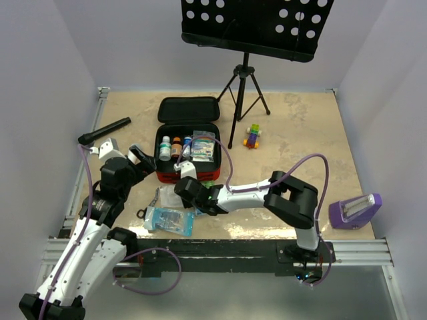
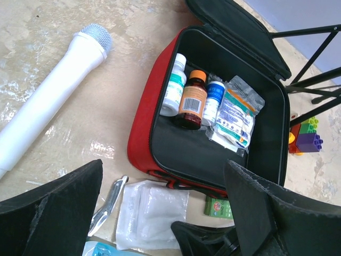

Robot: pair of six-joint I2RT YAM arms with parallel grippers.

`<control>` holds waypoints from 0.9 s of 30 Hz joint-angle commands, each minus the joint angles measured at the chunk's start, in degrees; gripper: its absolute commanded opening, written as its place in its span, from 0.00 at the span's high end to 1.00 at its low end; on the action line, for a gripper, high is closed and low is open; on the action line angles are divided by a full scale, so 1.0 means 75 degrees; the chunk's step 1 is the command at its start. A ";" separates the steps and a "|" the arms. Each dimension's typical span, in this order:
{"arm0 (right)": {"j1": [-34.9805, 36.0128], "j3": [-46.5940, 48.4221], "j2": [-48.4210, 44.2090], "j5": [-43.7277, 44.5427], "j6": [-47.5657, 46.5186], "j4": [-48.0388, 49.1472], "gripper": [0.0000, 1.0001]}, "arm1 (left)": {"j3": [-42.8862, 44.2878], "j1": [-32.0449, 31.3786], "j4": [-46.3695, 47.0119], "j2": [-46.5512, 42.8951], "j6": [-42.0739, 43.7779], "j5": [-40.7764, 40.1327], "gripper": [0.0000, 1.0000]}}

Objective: Organize the medicine kit
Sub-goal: Pick up the medical item at the center of the board, then place the medical item at the medicine box.

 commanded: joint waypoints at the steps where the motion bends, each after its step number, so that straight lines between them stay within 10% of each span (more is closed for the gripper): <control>1: 0.0117 -0.0303 -0.0852 0.0240 0.0202 -0.0131 1.00 | 0.0065 0.0039 0.0213 -0.0024 0.0104 0.0071 0.01; 13: 0.0388 -0.0024 -0.3725 0.0390 -0.0348 -0.1043 1.00 | 0.0276 0.0039 0.0271 0.0059 0.0222 -0.0046 0.01; 27: -0.2330 0.0926 -0.2004 0.0417 -0.1813 -0.0554 1.00 | 0.0229 0.0039 0.0447 0.0175 0.0339 0.0188 0.01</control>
